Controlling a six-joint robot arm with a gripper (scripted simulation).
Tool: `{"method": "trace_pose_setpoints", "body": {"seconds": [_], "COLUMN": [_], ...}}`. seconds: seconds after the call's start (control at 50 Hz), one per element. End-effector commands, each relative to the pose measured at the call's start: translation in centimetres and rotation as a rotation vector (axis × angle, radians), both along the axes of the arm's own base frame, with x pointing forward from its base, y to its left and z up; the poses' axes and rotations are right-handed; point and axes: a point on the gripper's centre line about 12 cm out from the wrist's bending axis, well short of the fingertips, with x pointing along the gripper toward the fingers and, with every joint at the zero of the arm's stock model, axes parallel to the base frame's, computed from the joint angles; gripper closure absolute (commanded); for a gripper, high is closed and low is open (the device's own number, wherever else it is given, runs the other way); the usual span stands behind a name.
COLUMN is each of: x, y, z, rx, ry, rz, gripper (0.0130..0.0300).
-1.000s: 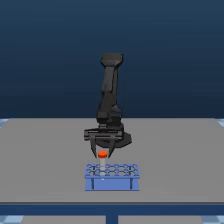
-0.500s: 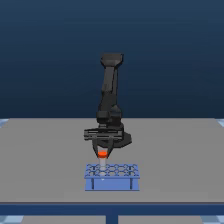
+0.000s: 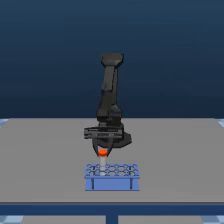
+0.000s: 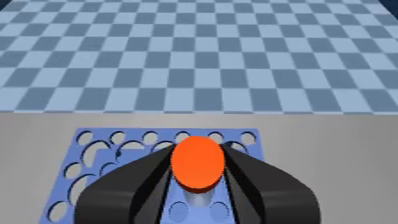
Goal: Pick up the centrifuge tube on the rack
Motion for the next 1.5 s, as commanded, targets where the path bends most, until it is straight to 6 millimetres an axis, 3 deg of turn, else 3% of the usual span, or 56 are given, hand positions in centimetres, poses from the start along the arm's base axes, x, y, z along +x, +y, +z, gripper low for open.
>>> {"method": "trace_pose_setpoints", "body": {"seconds": [0.02,1.5], "x": [0.0,0.0], "y": [0.0,0.0], "z": [0.3,5.3], "rx": [0.003,0.003], "ry": [0.004,0.004], "rz": [-0.004,-0.004], "gripper": [0.0300,0.0300]}}
